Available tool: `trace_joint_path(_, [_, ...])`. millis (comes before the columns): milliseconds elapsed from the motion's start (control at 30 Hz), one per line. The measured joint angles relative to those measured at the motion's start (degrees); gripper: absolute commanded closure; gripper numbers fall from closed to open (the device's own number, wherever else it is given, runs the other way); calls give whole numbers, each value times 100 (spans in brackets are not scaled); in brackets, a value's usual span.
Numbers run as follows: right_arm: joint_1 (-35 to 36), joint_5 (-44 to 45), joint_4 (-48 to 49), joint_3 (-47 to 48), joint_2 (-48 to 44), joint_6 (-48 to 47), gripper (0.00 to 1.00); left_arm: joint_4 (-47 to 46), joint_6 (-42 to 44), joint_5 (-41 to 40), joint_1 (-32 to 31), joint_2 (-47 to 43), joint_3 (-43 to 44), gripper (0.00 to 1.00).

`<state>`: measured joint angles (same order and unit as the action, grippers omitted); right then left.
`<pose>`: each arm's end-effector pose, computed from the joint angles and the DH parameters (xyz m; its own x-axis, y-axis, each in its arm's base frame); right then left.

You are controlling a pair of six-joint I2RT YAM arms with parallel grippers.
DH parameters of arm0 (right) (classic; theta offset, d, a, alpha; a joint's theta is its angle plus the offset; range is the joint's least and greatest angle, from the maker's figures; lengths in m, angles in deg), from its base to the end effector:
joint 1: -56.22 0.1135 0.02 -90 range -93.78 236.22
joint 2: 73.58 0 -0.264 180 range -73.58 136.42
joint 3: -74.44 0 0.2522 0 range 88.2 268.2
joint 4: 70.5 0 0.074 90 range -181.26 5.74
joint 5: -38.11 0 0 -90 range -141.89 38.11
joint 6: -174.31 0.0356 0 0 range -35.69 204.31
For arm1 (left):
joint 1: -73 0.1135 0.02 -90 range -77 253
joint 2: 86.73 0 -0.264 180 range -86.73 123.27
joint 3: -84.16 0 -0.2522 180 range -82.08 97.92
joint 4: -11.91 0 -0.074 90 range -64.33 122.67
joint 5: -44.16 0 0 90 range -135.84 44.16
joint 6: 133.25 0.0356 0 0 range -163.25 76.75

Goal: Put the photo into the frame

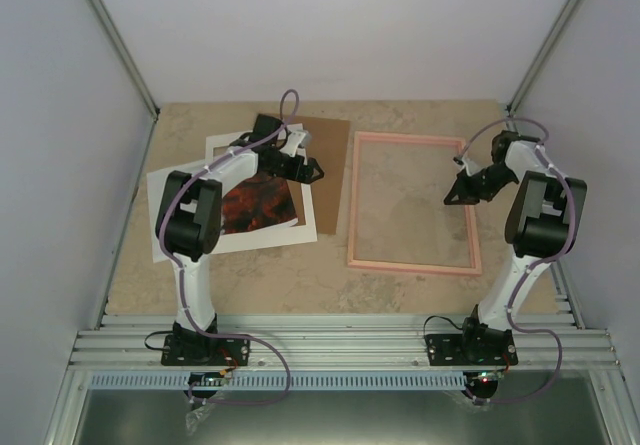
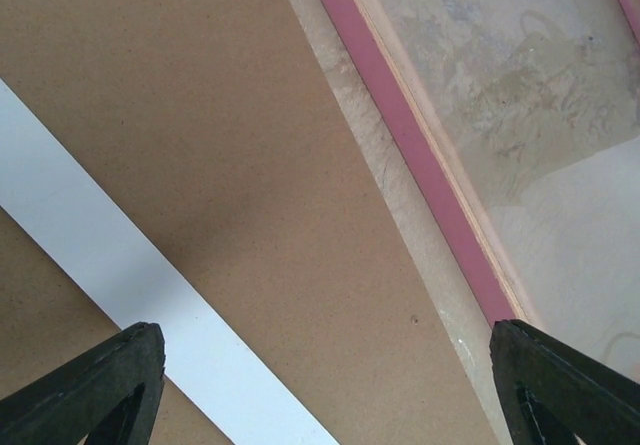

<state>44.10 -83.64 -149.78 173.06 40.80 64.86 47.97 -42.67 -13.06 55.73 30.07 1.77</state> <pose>0.3584 -0.0578 0.1816 -0.9929 -0.0764 -0.0917 -0.1133 0.8444 0.5235 0.4111 -0.1480 0.1808 -0.7791 0.2511 -0.5745 0.5522 0.7087 -0.4391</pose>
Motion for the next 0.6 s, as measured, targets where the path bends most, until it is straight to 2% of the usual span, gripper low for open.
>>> trace_joint_path(300, [205, -59, 140, -125, 2, 166, 99, -4, -151, -107, -48, 111, 63, 11])
trace_joint_path(600, [-94, 216, 116, -125, 0, 129, 100, -48, -188, -208, -282, 129, 70, 11])
